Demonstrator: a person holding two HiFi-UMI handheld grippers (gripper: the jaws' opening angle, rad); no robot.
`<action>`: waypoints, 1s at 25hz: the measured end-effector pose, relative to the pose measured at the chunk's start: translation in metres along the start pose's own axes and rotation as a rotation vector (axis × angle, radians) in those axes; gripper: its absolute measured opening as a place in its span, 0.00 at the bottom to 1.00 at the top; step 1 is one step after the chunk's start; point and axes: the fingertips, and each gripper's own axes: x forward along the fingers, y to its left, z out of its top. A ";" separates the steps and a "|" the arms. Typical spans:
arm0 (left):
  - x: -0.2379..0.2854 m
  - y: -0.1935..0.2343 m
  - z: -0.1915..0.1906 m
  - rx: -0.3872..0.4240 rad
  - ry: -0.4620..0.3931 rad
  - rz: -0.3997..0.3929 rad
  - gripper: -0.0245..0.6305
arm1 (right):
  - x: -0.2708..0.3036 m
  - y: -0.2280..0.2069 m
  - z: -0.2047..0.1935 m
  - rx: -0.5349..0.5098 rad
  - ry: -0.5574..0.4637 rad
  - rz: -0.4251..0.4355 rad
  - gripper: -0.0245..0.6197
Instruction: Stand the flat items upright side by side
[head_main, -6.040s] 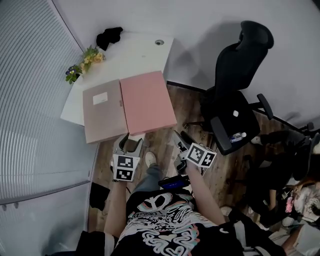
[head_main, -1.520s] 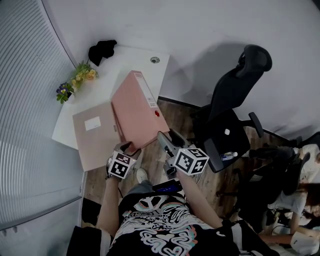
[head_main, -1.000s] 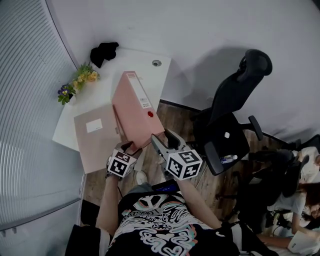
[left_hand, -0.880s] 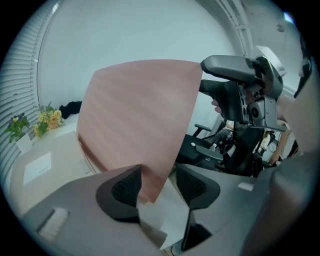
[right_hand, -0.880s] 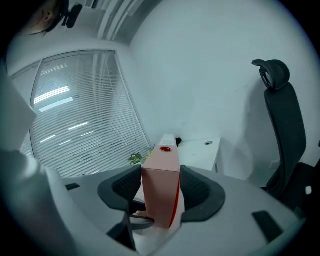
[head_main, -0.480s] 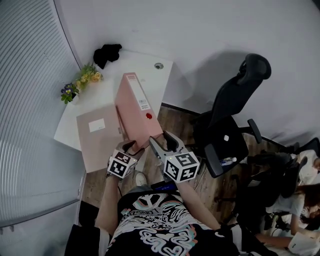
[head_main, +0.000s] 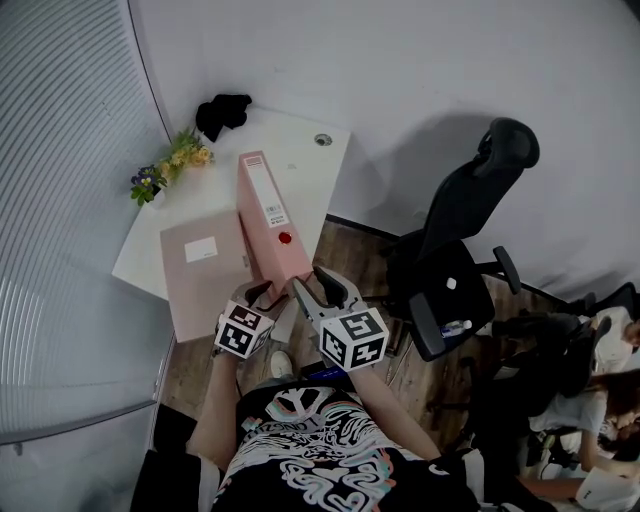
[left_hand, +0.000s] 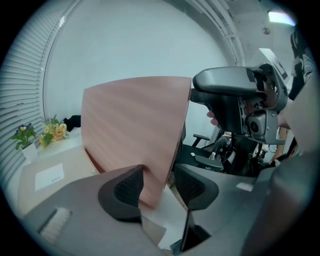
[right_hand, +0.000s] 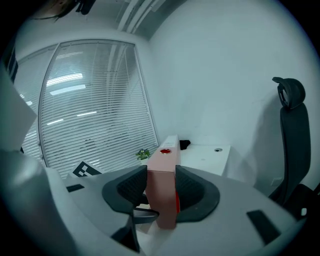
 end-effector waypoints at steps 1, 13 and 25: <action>-0.002 0.001 0.001 -0.007 -0.009 0.009 0.33 | 0.000 0.002 -0.001 -0.005 0.003 0.008 0.30; -0.038 -0.015 0.047 -0.021 -0.129 0.120 0.33 | -0.017 -0.002 -0.007 0.013 0.045 0.075 0.34; -0.098 0.002 0.070 -0.204 -0.304 0.214 0.31 | -0.048 -0.004 0.008 0.123 -0.053 0.091 0.34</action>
